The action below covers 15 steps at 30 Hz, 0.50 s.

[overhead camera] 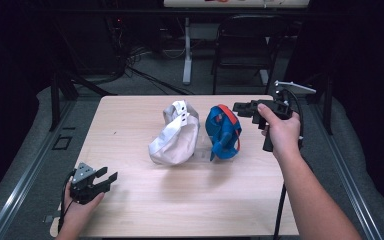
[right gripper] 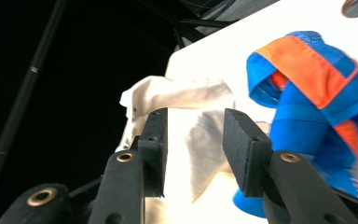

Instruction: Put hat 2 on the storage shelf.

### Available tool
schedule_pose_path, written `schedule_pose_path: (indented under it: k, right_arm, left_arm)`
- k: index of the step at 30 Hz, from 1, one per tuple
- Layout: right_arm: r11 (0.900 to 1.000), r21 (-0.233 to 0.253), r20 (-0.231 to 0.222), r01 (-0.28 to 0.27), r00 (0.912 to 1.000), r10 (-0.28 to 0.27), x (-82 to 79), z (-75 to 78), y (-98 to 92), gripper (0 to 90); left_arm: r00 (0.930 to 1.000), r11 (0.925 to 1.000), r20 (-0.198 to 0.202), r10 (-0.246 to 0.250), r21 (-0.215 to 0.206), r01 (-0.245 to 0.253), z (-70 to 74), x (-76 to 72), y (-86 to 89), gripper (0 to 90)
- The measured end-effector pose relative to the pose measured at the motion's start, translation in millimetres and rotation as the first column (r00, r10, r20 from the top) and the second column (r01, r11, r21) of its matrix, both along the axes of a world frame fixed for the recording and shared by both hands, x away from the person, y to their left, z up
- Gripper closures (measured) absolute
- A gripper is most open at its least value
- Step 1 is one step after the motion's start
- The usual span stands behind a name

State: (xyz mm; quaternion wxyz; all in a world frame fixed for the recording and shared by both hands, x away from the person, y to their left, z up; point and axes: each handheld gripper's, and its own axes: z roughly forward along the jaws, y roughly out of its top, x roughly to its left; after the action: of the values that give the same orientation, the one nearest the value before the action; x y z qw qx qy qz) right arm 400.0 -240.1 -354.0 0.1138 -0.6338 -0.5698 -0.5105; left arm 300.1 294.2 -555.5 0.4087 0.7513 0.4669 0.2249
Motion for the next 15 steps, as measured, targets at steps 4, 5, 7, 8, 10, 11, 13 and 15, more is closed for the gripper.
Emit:
schedule_pose_path:
  k: [4, 5, 7, 8, 10, 11, 13, 15]
  right_arm:
    - [0.999, -0.05, 0.031, -0.013, 0.9994, 0.015, -7.2, -1.9, 0.5, 56.9]
    - [0.998, -0.057, 0.041, -0.017, 0.999, 0.019, -9.2, -2.5, 0.5, 55.4]
    - [0.997, -0.071, 0.063, -0.024, 0.9976, 0.028, -13.8, -3.7, 0.1, 53.0]
    - [0.997, -0.073, 0.073, -0.028, 0.9968, 0.033, -16.3, -4.6, -0.2, 52.5]
    - [0.997, -0.074, 0.089, -0.029, 0.9954, 0.036, -21.9, -7.2, -0.5, 50.7]
    - [0.996, -0.086, 0.1, -0.04, 0.9938, 0.049, -25.4, -9.5, -1.6, 49.1]
    - [0.995, -0.092, 0.117, -0.038, 0.9919, 0.049, -30.3, -13.5, -1.8, 47.5]
    - [0.994, -0.099, 0.125, -0.04, 0.9909, 0.052, -35.7, -19.1, -3.3, 46.9]
  left_arm:
    - [1.0, 1.0, 0.0, 0.003, 0.003, -0.003, 0.1, -0.2, -0.6, 51.5]
    - [1.0, 1.0, 0.001, 0.003, 0.006, -0.003, 0.2, -0.2, -0.5, 51.3]
    - [1.0, 1.0, 0.001, 0.004, 0.007, -0.004, 0.3, -0.4, -0.7, 50.8]
    - [1.0, 1.0, 0.001, 0.005, 0.008, -0.005, 0.2, -0.3, -0.7, 50.6]
    - [1.0, 0.9999, -0.001, 0.006, 0.012, -0.006, 0.1, -0.1, -0.7, 50.2]
    - [1.0, 0.9999, -0.002, 0.006, 0.013, -0.006, 0.0, -0.1, -0.7, 50.1]
    - [1.0, 0.9999, -0.002, 0.006, 0.014, -0.006, -0.1, -0.1, -0.9, 49.8]
    - [0.9999, 0.9999, 0.009, 0.009, 0.01, -0.009, -0.9, 0.0, -1.4, 49.5]
